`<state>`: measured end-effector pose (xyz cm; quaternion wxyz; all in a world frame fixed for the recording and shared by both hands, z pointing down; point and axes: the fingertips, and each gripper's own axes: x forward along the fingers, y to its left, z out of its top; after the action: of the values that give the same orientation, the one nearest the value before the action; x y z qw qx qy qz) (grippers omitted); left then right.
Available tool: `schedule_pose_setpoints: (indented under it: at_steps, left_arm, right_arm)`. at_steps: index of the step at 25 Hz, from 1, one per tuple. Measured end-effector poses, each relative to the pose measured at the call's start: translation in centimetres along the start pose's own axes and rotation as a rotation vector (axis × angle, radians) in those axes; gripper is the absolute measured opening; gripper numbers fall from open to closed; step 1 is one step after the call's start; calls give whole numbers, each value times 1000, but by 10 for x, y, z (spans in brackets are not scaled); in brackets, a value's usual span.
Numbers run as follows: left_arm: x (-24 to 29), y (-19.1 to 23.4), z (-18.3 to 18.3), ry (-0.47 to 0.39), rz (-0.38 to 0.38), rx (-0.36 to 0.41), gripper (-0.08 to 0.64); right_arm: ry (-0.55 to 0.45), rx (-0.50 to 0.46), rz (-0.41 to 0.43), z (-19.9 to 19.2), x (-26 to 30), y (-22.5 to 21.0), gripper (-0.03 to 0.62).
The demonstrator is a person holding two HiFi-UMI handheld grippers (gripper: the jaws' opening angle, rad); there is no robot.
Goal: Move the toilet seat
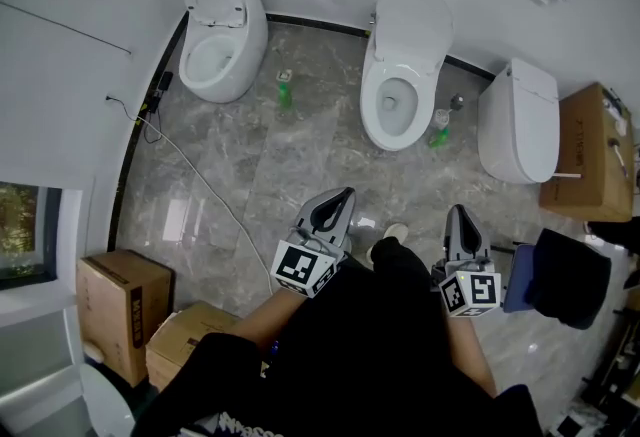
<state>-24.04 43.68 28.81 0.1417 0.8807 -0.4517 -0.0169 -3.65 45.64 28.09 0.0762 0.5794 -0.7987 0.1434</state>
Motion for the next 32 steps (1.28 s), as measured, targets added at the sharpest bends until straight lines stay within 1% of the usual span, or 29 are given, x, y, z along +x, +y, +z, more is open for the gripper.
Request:
schedule_pose_setpoints:
  at_steps: [4, 7, 9, 11, 13, 15, 17, 19, 21, 23, 26, 29, 32]
  left_arm:
    - [17, 3, 1, 19, 10, -7, 9]
    - [35, 9, 0, 32, 38, -2, 9]
    - [52, 18, 2, 43, 54, 0, 9]
    - [72, 26, 6, 54, 59, -1, 9]
    - [95, 29, 10, 64, 57, 0, 9]
    - [118, 27, 14, 72, 42, 17, 9]
    - [143, 28, 16, 82, 29, 36, 9]
    - [165, 31, 20, 89, 33, 30, 9]
    - [185, 32, 25, 91, 44, 24, 9]
    - [203, 32, 27, 96, 52, 24, 9]
    - [226, 33, 19, 127, 59, 29, 9]
    - [249, 37, 5, 170, 66, 33, 9]
    - [268, 42, -5, 190, 91, -10, 9]
  right_arm:
    - [7, 6, 19, -4, 22, -11, 32]
    - [15, 22, 25, -6, 45, -26, 32]
    - [12, -10, 39, -2, 64, -35, 32]
    - [7, -54, 74, 4, 86, -41, 32]
    - [7, -59, 97, 11, 105, -53, 32]
    - [6, -55, 95, 17, 120, -70, 32]
    - [4, -35, 78, 23, 134, -88, 32]
    - [10, -1, 64, 26, 145, -103, 32]
    - [28, 20, 75, 24, 156, -114, 32]
    - [59, 29, 104, 16, 166, -121, 32]
    - [103, 59, 120, 8, 182, -132, 32]
    - [126, 76, 127, 2, 200, -150, 32]
    - [145, 74, 135, -2, 216, -169, 32]
